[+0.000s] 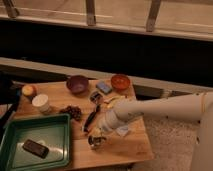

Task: Place fork in metal cup

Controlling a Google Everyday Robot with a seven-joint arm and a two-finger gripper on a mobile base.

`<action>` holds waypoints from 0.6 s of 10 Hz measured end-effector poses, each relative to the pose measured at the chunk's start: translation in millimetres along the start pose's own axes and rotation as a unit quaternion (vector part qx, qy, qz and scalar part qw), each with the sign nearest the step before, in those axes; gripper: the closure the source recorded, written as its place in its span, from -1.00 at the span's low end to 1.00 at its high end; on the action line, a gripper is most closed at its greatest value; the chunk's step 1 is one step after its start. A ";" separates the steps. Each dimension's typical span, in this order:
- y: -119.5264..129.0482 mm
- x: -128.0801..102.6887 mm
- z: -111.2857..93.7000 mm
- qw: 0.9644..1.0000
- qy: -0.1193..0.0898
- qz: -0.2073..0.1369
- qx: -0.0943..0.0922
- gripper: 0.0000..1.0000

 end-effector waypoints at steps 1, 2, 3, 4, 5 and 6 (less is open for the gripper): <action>-0.5 4.1 -6.4 1.000 -0.003 0.005 0.006 1.00; 0.1 4.8 -10.8 1.000 -0.005 0.007 0.011 1.00; 1.9 3.3 -14.3 1.000 -0.007 0.006 0.016 1.00; 2.4 4.0 -18.1 1.000 -0.008 0.008 0.020 1.00; 2.9 5.9 -19.9 1.000 -0.008 0.011 0.021 1.00; 5.0 8.5 -20.9 1.000 -0.008 0.014 0.020 1.00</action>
